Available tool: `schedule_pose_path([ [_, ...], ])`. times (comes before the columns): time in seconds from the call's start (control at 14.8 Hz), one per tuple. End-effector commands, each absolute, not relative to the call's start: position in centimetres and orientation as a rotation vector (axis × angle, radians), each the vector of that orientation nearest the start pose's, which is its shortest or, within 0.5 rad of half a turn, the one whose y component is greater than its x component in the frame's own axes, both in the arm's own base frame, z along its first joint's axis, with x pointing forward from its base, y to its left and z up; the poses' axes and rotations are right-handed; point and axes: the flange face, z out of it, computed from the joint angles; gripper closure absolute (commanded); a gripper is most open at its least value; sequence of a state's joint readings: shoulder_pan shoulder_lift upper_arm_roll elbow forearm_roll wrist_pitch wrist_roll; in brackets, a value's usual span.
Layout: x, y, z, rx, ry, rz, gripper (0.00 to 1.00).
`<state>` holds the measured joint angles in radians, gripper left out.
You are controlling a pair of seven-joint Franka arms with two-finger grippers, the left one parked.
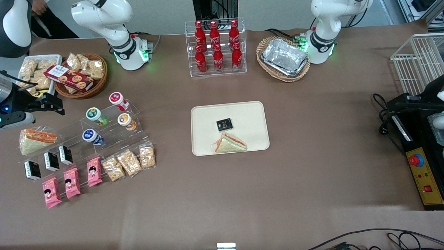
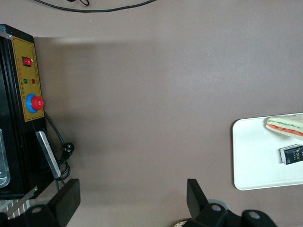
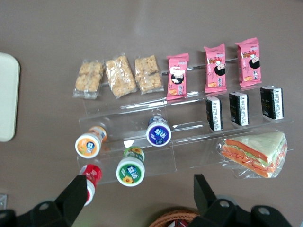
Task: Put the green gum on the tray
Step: 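Move the right gripper down over the green-lidded gum canister in the rack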
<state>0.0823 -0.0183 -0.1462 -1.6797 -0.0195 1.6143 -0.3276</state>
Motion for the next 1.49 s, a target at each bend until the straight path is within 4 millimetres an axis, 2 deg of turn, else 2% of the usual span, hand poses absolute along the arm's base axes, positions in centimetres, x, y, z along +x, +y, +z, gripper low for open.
schedule_pose_path([
  [0.0, 51.6, -4.1, 57.8, -3.068, -0.527, 0.036, 0.0],
  [0.2, 48.2, -3.9, 55.3, -3.066, -0.558, -0.076, 0.0],
  [0.34, 47.0, -3.7, 53.1, -3.066, -0.564, -0.111, 0.0],
  [0.88, 46.1, -3.2, 44.5, -3.076, -0.575, -0.169, 0.0],
  [1.22, 46.2, -3.4, 40.8, -3.086, -0.566, -0.203, 0.0],
  [1.42, 45.6, -3.3, 39.0, -3.086, -0.572, -0.215, 0.0],
])
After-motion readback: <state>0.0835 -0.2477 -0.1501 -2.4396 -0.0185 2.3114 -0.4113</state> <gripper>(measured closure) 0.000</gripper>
